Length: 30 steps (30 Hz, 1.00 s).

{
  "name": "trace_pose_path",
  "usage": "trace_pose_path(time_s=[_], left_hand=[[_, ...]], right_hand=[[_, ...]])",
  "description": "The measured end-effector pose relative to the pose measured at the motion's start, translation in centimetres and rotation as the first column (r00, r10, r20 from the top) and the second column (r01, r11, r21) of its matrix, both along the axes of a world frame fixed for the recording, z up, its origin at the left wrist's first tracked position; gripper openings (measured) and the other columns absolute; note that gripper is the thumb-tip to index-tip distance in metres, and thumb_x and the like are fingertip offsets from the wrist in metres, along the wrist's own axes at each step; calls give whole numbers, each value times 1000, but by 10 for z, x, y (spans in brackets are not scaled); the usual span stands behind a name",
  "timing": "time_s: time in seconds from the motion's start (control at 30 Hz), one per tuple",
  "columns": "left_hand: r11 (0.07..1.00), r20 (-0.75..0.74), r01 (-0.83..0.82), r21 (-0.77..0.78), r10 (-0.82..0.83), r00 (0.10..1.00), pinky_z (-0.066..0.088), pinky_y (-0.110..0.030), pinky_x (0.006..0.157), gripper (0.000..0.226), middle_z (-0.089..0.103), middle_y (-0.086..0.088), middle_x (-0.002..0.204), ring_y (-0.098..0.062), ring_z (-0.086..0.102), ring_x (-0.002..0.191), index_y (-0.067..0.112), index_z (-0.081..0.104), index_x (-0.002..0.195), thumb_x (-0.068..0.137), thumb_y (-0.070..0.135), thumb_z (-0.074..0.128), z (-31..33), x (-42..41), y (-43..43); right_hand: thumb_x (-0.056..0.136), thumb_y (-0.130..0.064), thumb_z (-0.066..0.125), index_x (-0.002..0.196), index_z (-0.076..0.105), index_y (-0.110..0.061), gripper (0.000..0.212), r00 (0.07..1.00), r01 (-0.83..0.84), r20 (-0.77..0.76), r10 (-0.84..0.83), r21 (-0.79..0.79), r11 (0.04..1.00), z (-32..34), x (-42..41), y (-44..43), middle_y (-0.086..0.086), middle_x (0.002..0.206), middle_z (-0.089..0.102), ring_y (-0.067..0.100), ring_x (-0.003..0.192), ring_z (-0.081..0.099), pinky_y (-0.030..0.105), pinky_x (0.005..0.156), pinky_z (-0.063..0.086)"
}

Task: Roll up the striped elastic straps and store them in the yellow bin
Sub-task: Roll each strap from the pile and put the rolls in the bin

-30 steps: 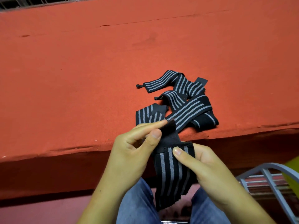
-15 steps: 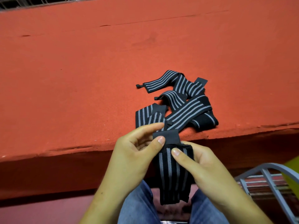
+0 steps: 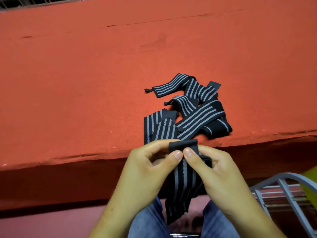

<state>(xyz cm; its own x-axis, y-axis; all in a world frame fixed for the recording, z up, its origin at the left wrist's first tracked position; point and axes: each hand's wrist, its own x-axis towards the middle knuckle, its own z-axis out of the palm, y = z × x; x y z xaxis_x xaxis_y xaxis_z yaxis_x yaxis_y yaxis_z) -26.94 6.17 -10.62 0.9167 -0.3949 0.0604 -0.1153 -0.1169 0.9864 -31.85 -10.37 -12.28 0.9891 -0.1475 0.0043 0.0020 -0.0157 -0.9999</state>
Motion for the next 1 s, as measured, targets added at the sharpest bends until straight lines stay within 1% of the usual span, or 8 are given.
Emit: trace_pose_path(time_s=[0.13,0.27,0.37,0.5,0.63,0.8,0.87,1.0], left_hand=[[996,51,-76,-36,78,996,58,-39,95,22,80,0,106,-17,75,103,18,81,107,94,4,71,0,-1,-1],[987,84,-136,-83,143,986,59,-35,92,22,80,1,105,-16,75,101,20,80,108,94,6,70,4,1,1],[985,102,-143,-95,152,983,58,-37,95,23,79,0,107,-18,74,104,23,80,109,89,14,73,6,2,3],[990,123,-119,-74,128,984,56,-26,92,29,78,6,107,-12,73,104,35,79,106,82,21,72,5,2,2],[990,94,-112,-85,120,988,57,-32,97,30,79,10,108,-10,73,108,37,79,104,84,16,71,4,1,1],[985,115,-149,-91,159,981,55,-25,98,33,79,13,108,-6,72,110,37,79,105,85,12,71,5,1,1],[984,118,-151,-95,162,980,54,-20,95,37,79,13,108,-5,72,109,35,79,105,86,4,72,5,0,0],[982,91,-142,-128,154,984,55,-21,93,31,78,12,112,-7,73,107,34,80,104,80,16,71,7,0,-2]], right_hand=[[99,-45,66,108,82,-29,24,997,-53,-62,55,28,998,-2,2,0,-1,101,82,12,101,77,41,94,57],[82,-69,72,98,76,-9,63,988,-82,-124,91,79,993,-13,2,-2,25,91,74,15,77,64,39,73,50],[72,-81,74,92,70,-1,82,984,-50,-162,69,119,992,-19,-1,-2,17,79,70,17,76,60,37,72,48],[81,-59,72,100,74,1,63,983,11,-180,26,199,980,-16,1,-1,34,104,72,25,88,65,44,84,50],[92,-44,73,104,81,-10,37,976,9,-213,50,268,963,-7,2,-3,22,105,79,29,97,74,42,88,54],[90,-43,62,107,80,-8,43,971,29,-233,42,294,955,-2,2,-1,27,110,77,48,113,70,58,100,54],[89,-42,61,107,82,-14,39,967,39,-251,41,307,951,0,2,0,23,110,78,46,115,70,61,106,50],[91,-39,59,108,83,-19,36,960,51,-274,49,345,937,6,3,-2,17,112,80,37,114,74,58,110,50]])
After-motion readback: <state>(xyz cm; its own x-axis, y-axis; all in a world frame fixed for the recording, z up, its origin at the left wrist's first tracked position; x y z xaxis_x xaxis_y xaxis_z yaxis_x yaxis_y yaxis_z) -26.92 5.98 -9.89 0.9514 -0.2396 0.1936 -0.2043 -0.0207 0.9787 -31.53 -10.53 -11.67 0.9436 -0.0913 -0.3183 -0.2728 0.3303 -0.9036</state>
